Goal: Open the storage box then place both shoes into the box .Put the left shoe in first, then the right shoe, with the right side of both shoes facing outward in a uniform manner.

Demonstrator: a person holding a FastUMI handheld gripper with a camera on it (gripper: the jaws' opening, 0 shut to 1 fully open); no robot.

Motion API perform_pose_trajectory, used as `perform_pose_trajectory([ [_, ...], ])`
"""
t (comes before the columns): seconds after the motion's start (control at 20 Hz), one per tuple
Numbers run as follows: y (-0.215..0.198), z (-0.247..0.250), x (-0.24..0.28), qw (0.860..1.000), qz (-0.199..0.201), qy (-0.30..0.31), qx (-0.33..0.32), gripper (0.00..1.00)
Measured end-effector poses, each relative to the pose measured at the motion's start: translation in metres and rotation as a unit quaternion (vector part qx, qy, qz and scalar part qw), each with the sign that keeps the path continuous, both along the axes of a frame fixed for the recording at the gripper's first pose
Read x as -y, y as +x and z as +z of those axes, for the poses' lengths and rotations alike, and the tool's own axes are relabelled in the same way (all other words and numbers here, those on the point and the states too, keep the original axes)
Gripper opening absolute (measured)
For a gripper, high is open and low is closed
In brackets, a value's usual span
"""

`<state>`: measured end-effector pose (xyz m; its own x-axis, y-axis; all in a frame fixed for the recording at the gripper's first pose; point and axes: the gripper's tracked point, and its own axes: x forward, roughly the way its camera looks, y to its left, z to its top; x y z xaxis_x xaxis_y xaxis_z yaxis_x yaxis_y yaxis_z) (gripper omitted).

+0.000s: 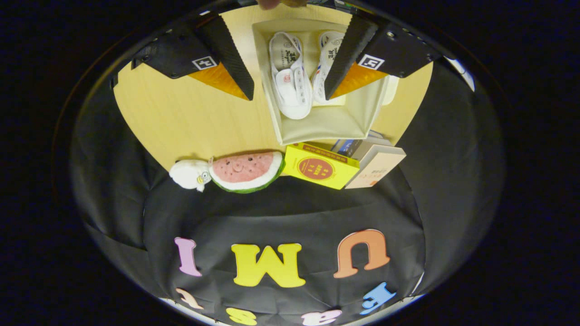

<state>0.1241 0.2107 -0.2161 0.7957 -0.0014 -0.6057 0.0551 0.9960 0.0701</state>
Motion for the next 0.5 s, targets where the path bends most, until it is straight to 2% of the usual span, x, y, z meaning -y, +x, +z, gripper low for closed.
perform_pose_trajectory([
  [0.2,-0.024,0.051,0.027,0.999,0.010,-0.004,0.052,0.97],
  [0.5,-0.066,0.132,0.086,0.990,-0.026,0.010,0.137,0.96],
])
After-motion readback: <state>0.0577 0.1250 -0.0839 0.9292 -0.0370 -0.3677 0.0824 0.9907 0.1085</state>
